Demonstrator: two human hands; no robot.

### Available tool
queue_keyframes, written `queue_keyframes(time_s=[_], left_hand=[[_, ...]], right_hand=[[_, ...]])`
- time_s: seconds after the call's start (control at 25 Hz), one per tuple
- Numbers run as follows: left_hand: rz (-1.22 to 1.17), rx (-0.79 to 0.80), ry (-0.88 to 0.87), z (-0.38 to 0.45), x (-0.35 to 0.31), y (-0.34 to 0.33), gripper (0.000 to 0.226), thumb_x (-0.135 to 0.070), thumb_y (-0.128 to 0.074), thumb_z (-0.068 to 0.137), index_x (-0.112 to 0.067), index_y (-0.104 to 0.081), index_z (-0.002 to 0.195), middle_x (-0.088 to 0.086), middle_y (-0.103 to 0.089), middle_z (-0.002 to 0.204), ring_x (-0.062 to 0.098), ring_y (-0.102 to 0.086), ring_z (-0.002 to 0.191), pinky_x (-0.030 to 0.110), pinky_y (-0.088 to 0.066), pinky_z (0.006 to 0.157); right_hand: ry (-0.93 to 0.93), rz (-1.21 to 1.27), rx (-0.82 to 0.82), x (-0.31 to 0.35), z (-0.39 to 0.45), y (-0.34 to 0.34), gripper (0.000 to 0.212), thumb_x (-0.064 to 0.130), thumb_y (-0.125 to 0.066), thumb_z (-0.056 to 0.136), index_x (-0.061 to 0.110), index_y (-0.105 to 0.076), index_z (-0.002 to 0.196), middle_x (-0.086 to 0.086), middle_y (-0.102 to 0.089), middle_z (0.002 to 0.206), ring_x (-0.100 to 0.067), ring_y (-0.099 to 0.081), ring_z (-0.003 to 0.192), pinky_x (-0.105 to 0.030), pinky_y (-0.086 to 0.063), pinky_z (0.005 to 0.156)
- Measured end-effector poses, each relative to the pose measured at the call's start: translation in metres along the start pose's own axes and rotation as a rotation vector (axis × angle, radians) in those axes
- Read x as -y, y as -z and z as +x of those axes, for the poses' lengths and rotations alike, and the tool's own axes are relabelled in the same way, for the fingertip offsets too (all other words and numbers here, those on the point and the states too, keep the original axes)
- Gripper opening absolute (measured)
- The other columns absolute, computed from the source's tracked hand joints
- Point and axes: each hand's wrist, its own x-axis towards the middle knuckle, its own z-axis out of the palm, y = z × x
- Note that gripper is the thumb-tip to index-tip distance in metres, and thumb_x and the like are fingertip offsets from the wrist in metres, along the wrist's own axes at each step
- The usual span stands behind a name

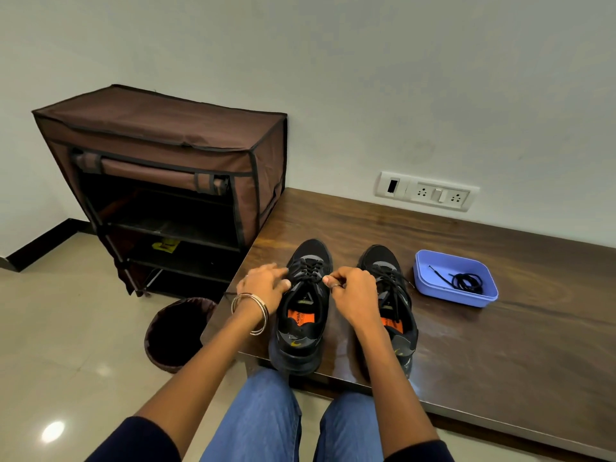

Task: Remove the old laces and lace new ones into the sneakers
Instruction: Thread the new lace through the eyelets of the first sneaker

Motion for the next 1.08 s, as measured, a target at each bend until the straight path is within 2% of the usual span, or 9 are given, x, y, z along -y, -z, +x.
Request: queue_keyframes(time_s=[0.08,0.2,0.28,0.4,0.56,0.68,0.76,0.88,1.08], left_hand=[[0.000,0.045,-0.082,0.001,0.000,0.000,0.021,-0.039,-0.055,0.093,-0.030,-0.069,0.106,-0.006,-0.062,0.121,0.022,-0.050,0.121,0.043,-0.030,0.108],[-0.156,0.097,-0.069,0.005,0.007,0.014,0.020,-0.041,-0.060,0.090,-0.027,-0.071,0.080,-0.003,-0.071,0.088,0.015,-0.062,0.086,0.032,-0.047,0.086],[-0.515,0.156,-0.090,0.010,0.010,0.023,0.026,-0.034,-0.061,0.092,-0.019,-0.074,0.075,0.002,-0.073,0.084,0.015,-0.063,0.076,0.028,-0.050,0.077],[-1.101,0.214,-0.029,0.012,-0.005,0.028,0.029,-0.020,-0.053,0.097,-0.006,-0.070,0.077,0.009,-0.073,0.096,0.024,-0.067,0.099,0.034,-0.048,0.095],[-1.511,0.197,0.100,0.011,-0.038,0.017,0.027,-0.014,-0.041,0.102,-0.004,-0.060,0.084,0.016,-0.070,0.090,0.024,-0.069,0.082,0.034,-0.057,0.077],[-1.568,0.098,0.122,0.010,-0.044,0.001,0.022,-0.007,-0.042,0.101,-0.003,-0.061,0.089,0.012,-0.066,0.078,0.015,-0.065,0.061,0.027,-0.058,0.062],[-1.487,0.053,0.081,0.007,-0.045,-0.010,0.021,-0.001,-0.042,0.099,-0.002,-0.063,0.098,0.009,-0.067,0.074,0.014,-0.063,0.060,0.024,-0.057,0.061],[-1.323,-0.051,0.012,0.006,-0.045,-0.017,0.019,0.003,-0.047,0.096,-0.003,-0.064,0.100,0.007,-0.069,0.074,0.011,-0.063,0.060,0.022,-0.055,0.062],[-1.261,-0.140,0.017,0.007,-0.040,-0.017,0.018,0.002,-0.059,0.090,-0.012,-0.048,0.095,0.004,-0.070,0.070,0.008,-0.066,0.057,0.018,-0.053,0.062]], right_hand=[[-0.014,-0.114,0.008,0.004,0.001,0.007,0.023,0.038,-0.060,0.094,0.020,-0.071,0.083,0.006,-0.062,0.077,-0.024,-0.046,0.113,-0.045,-0.033,0.095],[-0.058,-0.131,0.062,-0.001,0.006,0.016,0.031,0.048,-0.061,0.090,0.026,-0.067,0.069,0.010,-0.057,0.063,-0.014,-0.051,0.103,-0.038,-0.028,0.086],[-0.138,0.206,0.116,-0.004,0.009,0.020,0.039,0.052,-0.066,0.085,0.023,-0.067,0.059,0.001,-0.068,0.067,-0.016,-0.064,0.090,-0.041,-0.038,0.093],[-0.207,0.834,0.105,0.010,0.006,0.017,0.038,0.038,-0.068,0.088,0.012,-0.068,0.060,-0.018,-0.074,0.085,-0.022,-0.068,0.084,-0.037,-0.050,0.090],[-0.172,1.054,0.062,0.029,0.008,0.000,0.030,0.017,-0.048,0.101,-0.001,-0.069,0.090,-0.019,-0.071,0.093,-0.026,-0.066,0.085,-0.036,-0.054,0.086],[-0.256,1.210,0.020,0.028,0.009,-0.015,0.028,0.007,-0.039,0.103,0.003,-0.066,0.098,-0.014,-0.068,0.088,-0.018,-0.062,0.072,-0.030,-0.055,0.076],[-0.273,1.257,0.002,0.024,0.009,-0.026,0.027,0.002,-0.040,0.101,0.003,-0.066,0.105,-0.012,-0.069,0.089,-0.017,-0.061,0.073,-0.034,-0.054,0.082],[-0.307,1.212,-0.101,0.018,0.012,-0.034,0.018,-0.002,-0.055,0.094,0.002,-0.070,0.104,-0.015,-0.073,0.093,-0.022,-0.066,0.080,-0.038,-0.054,0.085],[-0.480,1.236,-0.304,0.014,0.017,-0.038,0.015,0.000,-0.076,0.078,-0.001,-0.065,0.087,-0.020,-0.072,0.080,-0.026,-0.069,0.072,-0.036,-0.059,0.071]])
